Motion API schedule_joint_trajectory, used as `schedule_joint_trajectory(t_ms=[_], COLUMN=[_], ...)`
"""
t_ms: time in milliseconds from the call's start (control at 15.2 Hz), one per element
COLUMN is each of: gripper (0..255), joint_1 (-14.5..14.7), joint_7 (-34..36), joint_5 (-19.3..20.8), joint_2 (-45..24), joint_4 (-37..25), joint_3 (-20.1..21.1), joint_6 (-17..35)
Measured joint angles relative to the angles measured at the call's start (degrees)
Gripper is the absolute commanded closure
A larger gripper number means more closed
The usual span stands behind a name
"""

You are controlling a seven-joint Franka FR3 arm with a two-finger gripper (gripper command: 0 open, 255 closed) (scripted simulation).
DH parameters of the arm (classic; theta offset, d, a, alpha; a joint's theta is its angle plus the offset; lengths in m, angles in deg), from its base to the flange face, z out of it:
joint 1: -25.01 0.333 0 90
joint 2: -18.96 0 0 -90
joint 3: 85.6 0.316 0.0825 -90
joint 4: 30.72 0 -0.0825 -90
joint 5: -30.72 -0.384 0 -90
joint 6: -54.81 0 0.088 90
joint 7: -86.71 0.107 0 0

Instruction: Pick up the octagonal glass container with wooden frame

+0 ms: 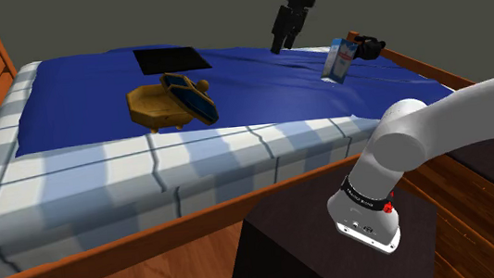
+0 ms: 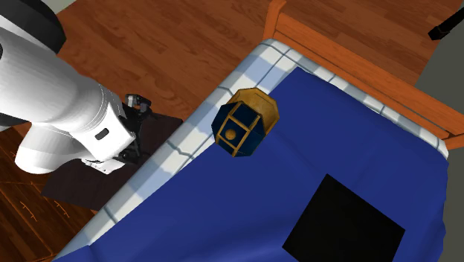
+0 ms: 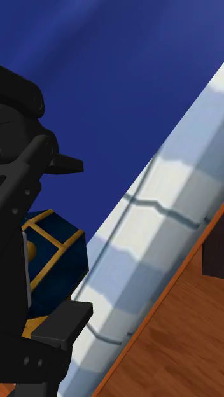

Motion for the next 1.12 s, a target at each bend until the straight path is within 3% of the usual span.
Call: schedule_joint_trajectory(t_ms=[132, 528, 1122], gripper=[0, 0, 0], joint_1=[0.09, 1.18, 1.95], joint_7=[0.48, 7.13, 19.03], joint_5=[-0.09, -1.12, 2.08], joint_2=[-0.69, -10.06, -28.17], joint_4=[-0.54, -4.32, -16.46], joint_3=[0.47, 6.98, 16.41], joint_6=[0.09, 4.91, 8.72])
